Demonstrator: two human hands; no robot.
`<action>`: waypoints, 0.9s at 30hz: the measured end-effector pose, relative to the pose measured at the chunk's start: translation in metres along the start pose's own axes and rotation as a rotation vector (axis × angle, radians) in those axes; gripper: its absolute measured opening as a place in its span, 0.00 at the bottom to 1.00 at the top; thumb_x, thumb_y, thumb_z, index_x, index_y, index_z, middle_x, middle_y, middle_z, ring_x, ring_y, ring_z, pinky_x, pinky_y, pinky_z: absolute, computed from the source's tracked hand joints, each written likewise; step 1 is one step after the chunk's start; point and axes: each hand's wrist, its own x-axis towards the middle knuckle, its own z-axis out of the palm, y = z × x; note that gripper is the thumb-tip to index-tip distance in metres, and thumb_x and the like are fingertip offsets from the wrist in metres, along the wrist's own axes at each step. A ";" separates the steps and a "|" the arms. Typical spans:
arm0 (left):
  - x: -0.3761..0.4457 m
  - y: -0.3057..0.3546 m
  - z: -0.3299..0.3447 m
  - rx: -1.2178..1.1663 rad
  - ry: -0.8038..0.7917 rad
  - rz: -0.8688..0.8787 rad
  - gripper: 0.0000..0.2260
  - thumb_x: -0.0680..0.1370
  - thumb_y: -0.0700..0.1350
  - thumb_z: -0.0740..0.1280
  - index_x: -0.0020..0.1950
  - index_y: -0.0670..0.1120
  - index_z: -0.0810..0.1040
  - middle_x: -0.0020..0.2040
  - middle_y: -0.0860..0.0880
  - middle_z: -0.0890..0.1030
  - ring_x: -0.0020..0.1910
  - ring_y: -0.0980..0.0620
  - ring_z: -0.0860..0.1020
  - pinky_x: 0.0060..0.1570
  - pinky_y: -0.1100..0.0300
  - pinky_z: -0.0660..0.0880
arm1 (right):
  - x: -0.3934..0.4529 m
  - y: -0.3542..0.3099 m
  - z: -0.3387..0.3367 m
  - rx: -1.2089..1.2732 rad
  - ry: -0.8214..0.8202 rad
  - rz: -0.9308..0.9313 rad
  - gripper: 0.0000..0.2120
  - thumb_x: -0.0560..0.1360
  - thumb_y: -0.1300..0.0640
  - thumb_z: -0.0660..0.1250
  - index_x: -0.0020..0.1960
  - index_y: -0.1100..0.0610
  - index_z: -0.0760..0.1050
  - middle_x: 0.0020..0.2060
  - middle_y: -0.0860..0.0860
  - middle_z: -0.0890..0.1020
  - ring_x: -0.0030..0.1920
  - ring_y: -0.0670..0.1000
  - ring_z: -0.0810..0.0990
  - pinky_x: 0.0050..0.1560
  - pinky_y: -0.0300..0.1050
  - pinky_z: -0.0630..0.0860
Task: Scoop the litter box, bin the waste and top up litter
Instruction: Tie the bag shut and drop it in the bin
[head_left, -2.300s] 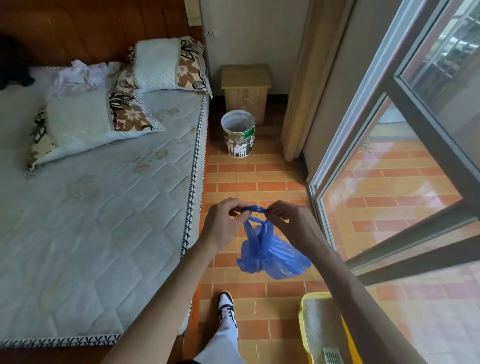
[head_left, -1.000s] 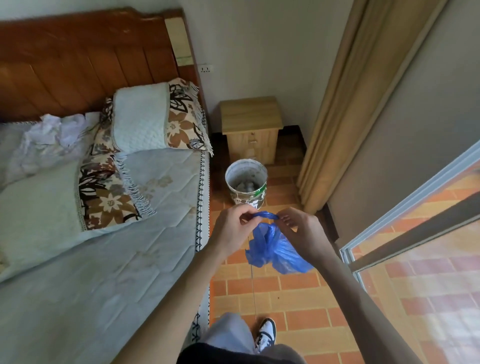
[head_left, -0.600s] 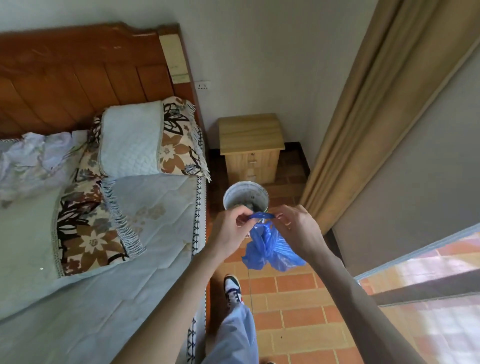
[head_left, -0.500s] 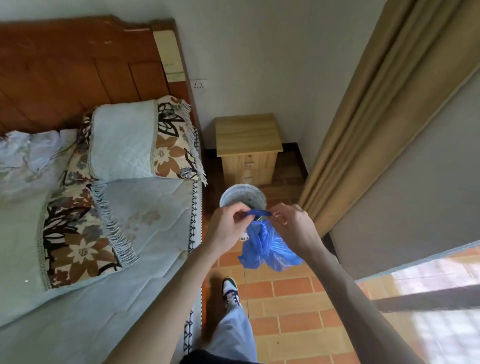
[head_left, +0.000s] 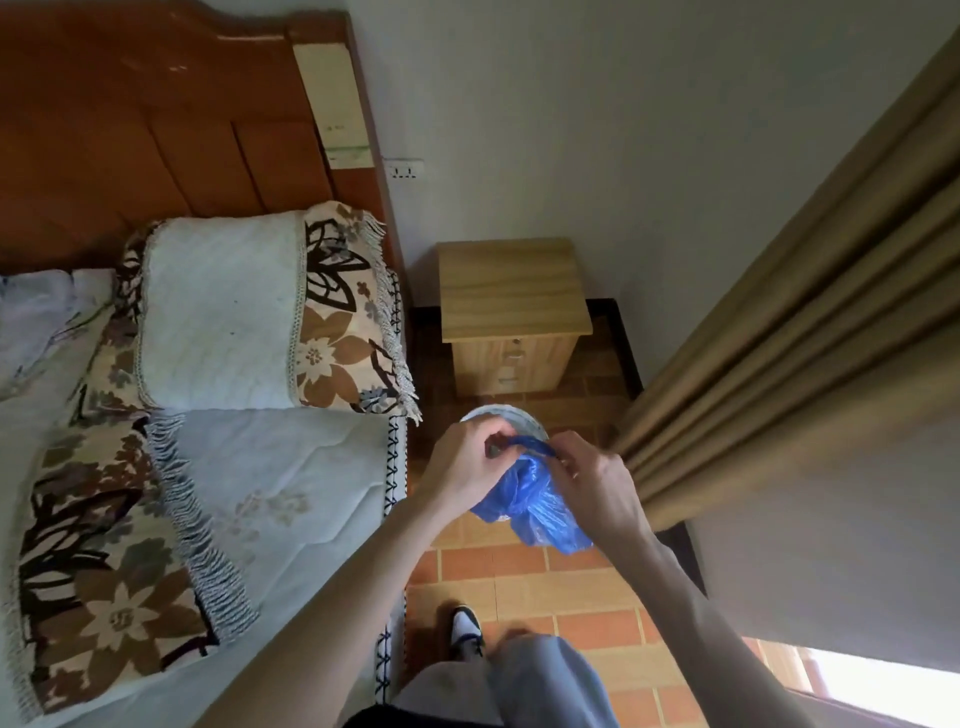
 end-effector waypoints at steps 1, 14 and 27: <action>0.011 -0.007 0.001 0.008 0.003 -0.001 0.03 0.76 0.47 0.73 0.48 0.51 0.83 0.44 0.58 0.83 0.44 0.56 0.82 0.49 0.50 0.80 | 0.013 0.004 0.005 -0.025 -0.018 0.000 0.06 0.77 0.58 0.69 0.53 0.51 0.79 0.39 0.47 0.84 0.36 0.50 0.79 0.36 0.46 0.75; 0.121 -0.163 0.072 0.026 0.041 -0.077 0.04 0.77 0.46 0.75 0.52 0.51 0.85 0.48 0.59 0.85 0.43 0.63 0.81 0.44 0.66 0.76 | 0.152 0.121 0.134 -0.065 -0.128 -0.037 0.11 0.77 0.61 0.70 0.57 0.52 0.80 0.44 0.49 0.86 0.39 0.53 0.84 0.39 0.39 0.74; 0.174 -0.337 0.190 0.028 0.098 -0.166 0.05 0.77 0.46 0.75 0.52 0.49 0.87 0.46 0.58 0.87 0.45 0.62 0.83 0.46 0.60 0.80 | 0.220 0.251 0.297 -0.051 -0.195 0.027 0.06 0.78 0.57 0.70 0.54 0.53 0.80 0.44 0.49 0.86 0.41 0.51 0.85 0.42 0.52 0.83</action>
